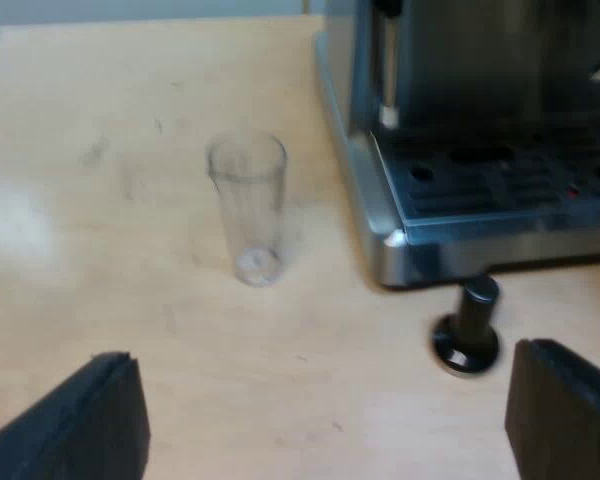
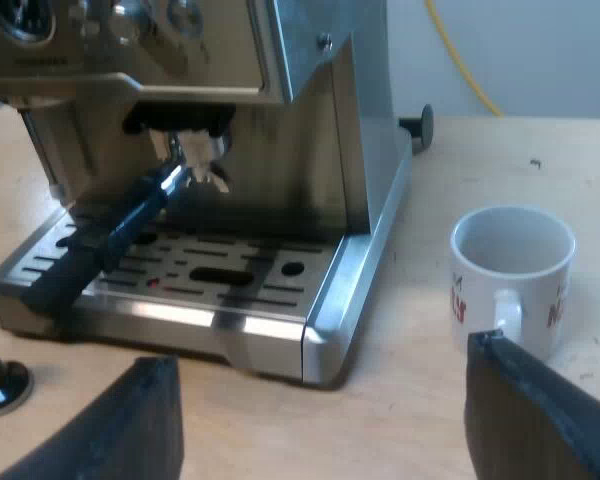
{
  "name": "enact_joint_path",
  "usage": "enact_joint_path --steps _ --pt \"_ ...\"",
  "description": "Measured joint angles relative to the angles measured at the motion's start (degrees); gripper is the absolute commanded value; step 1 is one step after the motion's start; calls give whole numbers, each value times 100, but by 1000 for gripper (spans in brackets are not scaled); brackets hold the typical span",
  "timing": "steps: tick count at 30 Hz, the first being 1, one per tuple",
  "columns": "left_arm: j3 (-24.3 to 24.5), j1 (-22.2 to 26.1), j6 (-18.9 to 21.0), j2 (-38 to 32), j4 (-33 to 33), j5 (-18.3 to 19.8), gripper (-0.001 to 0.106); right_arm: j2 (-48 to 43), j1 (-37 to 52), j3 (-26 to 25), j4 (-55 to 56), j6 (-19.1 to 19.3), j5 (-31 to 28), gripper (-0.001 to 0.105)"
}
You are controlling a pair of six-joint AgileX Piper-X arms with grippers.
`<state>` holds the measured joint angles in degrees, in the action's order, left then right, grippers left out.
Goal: Pour the beans into the coffee machine
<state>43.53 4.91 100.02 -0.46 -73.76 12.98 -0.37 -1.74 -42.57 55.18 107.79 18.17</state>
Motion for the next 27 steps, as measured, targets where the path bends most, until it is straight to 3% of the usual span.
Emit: enact_joint_path --steps 2,4,10,19,27 --pt "0 0 -92 0 76 -97 86 0 0 0 30 0 0 62" --pt "-47 0 -302 0 664 -355 86 0 0 50 112 0 0 62" --pt "-381 0 -313 0 1078 -490 86 0 0 226 114 0 0 62" --pt "-1094 0 -313 0 1112 -490 86 0 0 574 220 0 -7 62" --pt "-1234 0 -313 0 1099 -490 86 0 0 768 418 0 -38 62"
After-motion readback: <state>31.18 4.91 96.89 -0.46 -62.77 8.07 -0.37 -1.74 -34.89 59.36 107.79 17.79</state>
